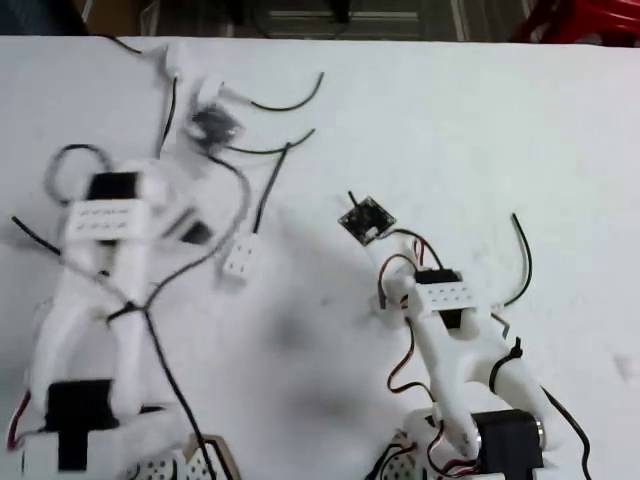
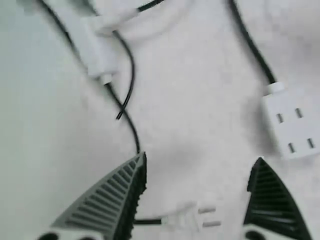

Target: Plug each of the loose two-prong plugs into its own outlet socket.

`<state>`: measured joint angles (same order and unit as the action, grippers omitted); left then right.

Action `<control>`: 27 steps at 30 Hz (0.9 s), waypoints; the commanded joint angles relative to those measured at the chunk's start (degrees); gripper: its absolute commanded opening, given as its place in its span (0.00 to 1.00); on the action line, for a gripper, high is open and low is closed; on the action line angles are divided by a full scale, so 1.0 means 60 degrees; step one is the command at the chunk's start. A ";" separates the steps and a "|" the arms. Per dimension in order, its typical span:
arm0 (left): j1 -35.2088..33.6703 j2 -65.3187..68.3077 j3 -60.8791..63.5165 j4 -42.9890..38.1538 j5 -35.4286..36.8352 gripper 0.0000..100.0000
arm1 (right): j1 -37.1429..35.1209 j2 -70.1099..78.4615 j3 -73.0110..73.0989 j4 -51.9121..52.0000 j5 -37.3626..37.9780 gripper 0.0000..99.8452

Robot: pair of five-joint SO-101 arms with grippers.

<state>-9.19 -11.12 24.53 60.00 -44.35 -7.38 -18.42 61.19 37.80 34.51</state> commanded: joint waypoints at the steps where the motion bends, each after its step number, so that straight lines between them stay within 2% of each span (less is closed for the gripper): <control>1: -0.1267 -0.1179 -0.0454 0.1011 -0.2344 0.32 | 0.0271 -0.0095 -0.0088 -0.0344 -0.0073 0.02; 4: -0.1985 -0.1267 -0.0454 0.1817 -0.5480 0.32 | 0.0271 -0.0095 -0.0088 -0.0344 -0.0073 0.02; 6: -0.2440 -0.1253 -0.0322 0.2051 -0.7004 0.32 | 0.0271 -0.0095 -0.0088 -0.0344 -0.0073 0.02; 10: -0.2791 -0.1004 0.0864 0.1451 -0.9084 0.32 | 0.0256 -0.0095 -0.0073 -0.0344 -0.0073 0.02; 12: -0.2923 -0.0696 0.1641 0.0366 -0.9729 0.32 | 0.0256 -0.0095 -0.0073 -0.0344 -0.0073 0.02; 15: -0.3084 -0.0110 0.2593 -0.1685 -0.9963 0.32 | 0.0256 -0.0095 -0.0073 -0.0344 -0.0073 0.02; 17: -0.3231 0.0300 0.2799 -0.2447 -0.9993 0.32 | 0.0256 -0.0095 -0.0073 -0.0344 -0.0073 0.02; 22: -0.3070 0.1385 0.2696 -0.2652 -0.9993 0.31 | 0.0256 -0.0095 -0.0073 -0.0344 -0.0073 0.02; 27: -0.2982 0.2630 0.1949 -0.2623 -0.9934 0.14 | 0.0256 -0.0095 -0.0073 -0.0344 -0.0073 0.02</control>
<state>-27.47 -0.40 40.70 45.49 -80.66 -7.30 -18.42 61.19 37.71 34.51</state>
